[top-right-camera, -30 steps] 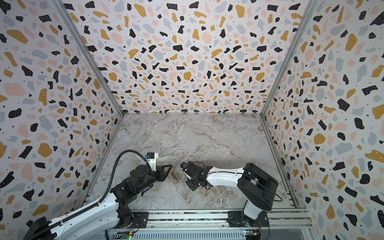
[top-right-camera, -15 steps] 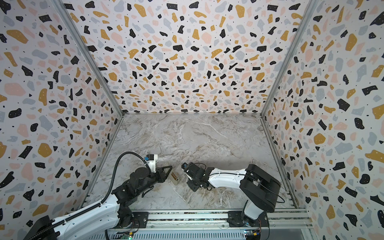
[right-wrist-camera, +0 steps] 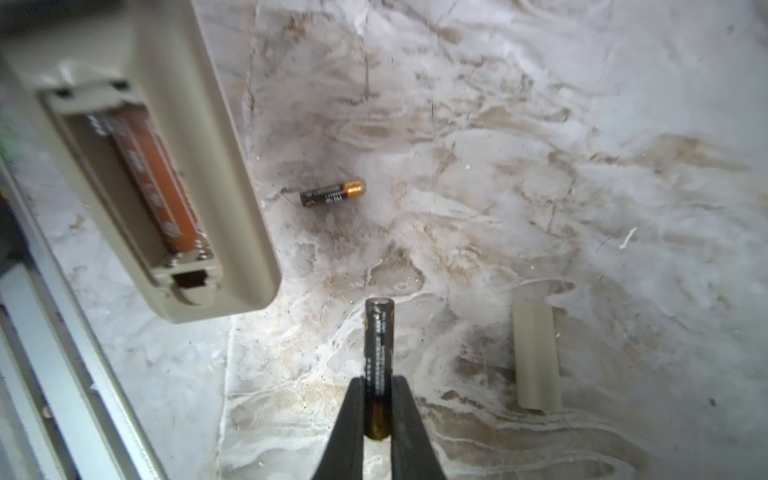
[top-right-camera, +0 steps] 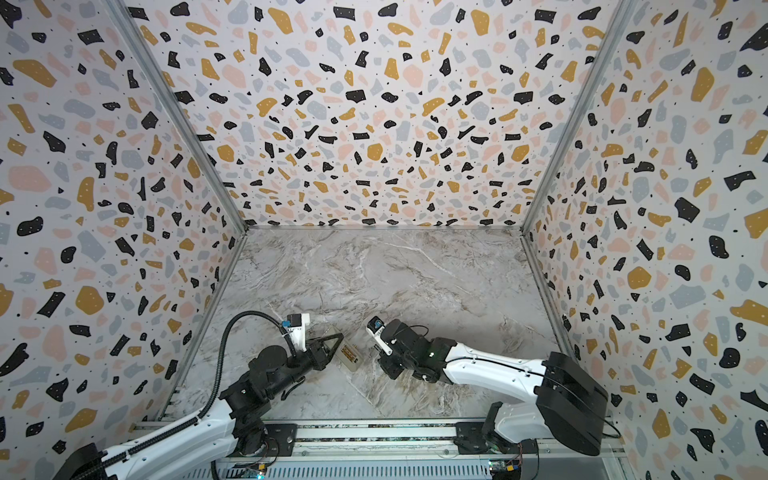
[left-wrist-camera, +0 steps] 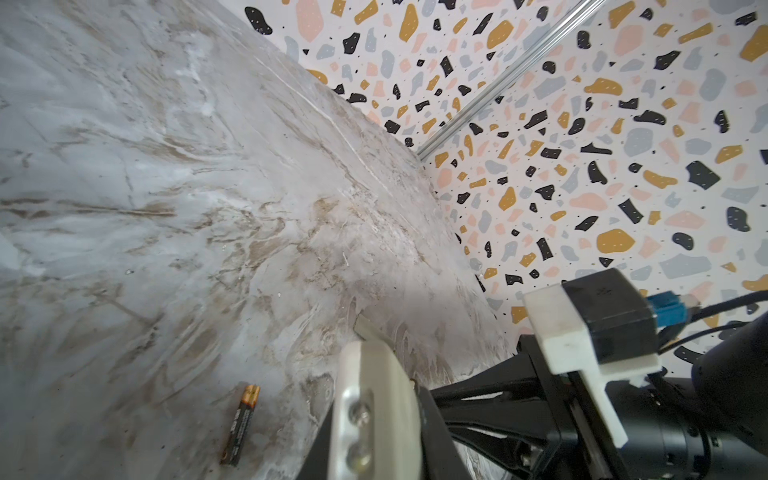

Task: Load the batteries into the remote control
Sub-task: 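Carry the battery with the right gripper to the remote's battery slot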

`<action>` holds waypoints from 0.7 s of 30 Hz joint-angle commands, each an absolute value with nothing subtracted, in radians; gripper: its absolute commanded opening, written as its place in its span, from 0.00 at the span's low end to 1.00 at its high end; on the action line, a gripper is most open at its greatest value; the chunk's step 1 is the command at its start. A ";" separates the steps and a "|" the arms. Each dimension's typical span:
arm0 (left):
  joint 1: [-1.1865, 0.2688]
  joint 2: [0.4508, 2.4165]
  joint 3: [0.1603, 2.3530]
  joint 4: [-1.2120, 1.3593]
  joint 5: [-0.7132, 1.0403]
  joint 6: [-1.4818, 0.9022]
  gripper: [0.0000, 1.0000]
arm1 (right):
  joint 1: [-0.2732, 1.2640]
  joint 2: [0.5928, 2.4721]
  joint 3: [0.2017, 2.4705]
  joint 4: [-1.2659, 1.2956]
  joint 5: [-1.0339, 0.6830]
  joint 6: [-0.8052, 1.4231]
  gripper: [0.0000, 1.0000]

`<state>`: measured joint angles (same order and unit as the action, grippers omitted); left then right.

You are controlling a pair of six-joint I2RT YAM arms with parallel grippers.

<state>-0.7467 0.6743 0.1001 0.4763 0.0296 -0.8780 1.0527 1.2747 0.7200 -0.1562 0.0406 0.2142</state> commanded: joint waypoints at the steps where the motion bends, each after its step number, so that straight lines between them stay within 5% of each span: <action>1: -0.741 0.650 0.089 0.611 0.061 -0.878 0.00 | 1.061 1.204 0.752 -0.194 0.041 0.193 0.00; 21: -0.741 0.637 0.049 0.691 0.081 -0.918 0.00 | 1.169 1.243 0.901 -0.285 0.061 0.138 0.00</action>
<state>-0.7467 0.6495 0.0631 0.6102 0.0700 -0.9131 1.1587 1.2339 0.8551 -0.2543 0.0452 0.1513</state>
